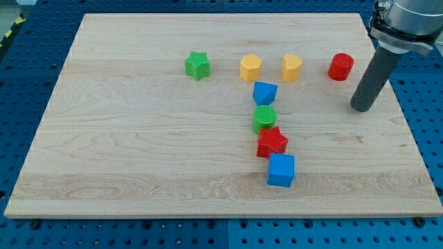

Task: Adjust the blue triangle at the top of the green circle

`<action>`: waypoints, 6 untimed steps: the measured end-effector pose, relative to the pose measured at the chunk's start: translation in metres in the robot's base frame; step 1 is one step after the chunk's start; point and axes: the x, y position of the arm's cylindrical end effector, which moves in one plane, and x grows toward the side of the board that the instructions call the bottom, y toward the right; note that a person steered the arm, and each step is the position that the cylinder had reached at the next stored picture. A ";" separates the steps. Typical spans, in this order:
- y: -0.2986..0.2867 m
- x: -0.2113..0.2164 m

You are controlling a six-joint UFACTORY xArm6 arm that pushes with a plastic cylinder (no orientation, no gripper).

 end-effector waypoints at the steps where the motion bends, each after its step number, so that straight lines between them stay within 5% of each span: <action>1: 0.000 0.000; 4: 0.000 0.000; 6: -0.105 -0.042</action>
